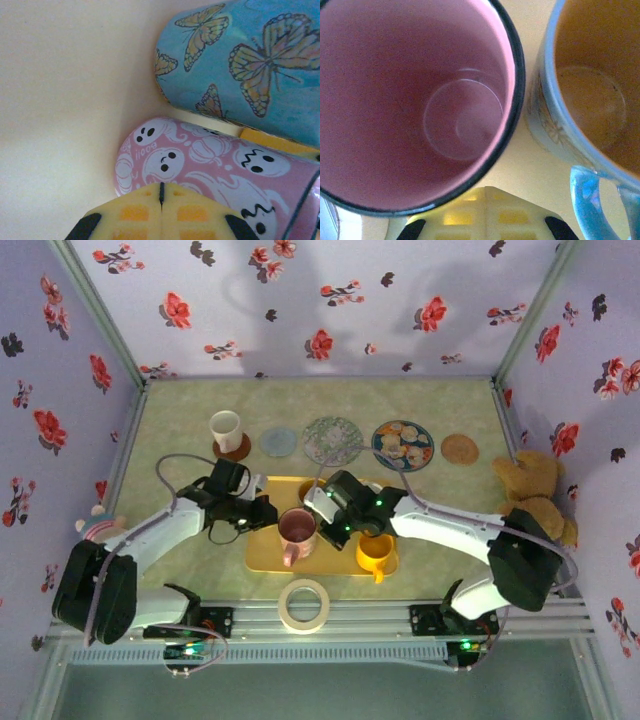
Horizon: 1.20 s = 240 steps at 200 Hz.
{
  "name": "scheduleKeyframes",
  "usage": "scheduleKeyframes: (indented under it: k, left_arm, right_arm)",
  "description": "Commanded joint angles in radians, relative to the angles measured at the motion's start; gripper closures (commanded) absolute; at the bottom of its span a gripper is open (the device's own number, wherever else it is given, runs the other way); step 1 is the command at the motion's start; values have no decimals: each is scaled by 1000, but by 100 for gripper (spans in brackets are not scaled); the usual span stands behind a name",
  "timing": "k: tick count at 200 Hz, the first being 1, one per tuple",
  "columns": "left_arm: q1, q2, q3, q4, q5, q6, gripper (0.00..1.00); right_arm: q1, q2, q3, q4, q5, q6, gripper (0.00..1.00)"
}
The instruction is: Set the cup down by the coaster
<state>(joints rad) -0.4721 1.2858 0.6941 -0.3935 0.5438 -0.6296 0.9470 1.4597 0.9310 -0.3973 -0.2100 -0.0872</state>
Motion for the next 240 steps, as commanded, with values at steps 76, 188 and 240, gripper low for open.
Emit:
scheduleKeyframes:
  k: [76,188,240]
  left_arm:
    - [29,82,115,-65,-19,103,100]
    - [97,15,299,-308,-84,278,100]
    - [79,-126,356,-480,-119,350,88]
  right_arm:
    - [36,66,60,-2,-89,-20,100]
    - [39,39,66,27,-38,-5,100]
    - [38,-79,37,30,42,-14,96]
